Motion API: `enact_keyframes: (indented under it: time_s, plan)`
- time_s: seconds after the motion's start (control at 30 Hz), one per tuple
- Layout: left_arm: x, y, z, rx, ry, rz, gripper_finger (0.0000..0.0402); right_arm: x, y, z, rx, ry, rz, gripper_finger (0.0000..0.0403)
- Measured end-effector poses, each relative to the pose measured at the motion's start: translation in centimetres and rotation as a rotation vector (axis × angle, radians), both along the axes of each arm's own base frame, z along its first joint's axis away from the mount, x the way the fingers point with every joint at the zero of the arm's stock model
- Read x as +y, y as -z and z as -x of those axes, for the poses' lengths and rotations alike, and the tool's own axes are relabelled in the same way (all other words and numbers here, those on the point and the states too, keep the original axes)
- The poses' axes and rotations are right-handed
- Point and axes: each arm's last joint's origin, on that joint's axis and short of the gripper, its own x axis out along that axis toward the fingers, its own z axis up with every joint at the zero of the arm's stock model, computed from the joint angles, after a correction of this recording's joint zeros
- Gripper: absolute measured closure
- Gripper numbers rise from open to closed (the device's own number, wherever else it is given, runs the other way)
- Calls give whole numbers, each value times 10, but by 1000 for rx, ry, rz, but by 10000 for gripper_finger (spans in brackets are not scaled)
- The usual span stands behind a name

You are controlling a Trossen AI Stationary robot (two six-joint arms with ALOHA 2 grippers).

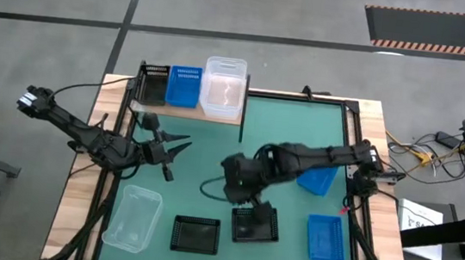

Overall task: Stack baskets on shelf by color
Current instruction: Stack the left black bin on top of the black bin on the shelf

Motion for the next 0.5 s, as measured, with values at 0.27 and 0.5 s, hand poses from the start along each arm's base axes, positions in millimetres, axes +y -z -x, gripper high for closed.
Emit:
enact_keyframes:
  time_s: [0.27,0.5]
  plan:
    - [-4,5,-8,-14,-7,74,334,28,24,12,17,-46,-8,394]
    - [-10,9,-20,-46,16,211,334,35,41,32,-120,-46,16,394]
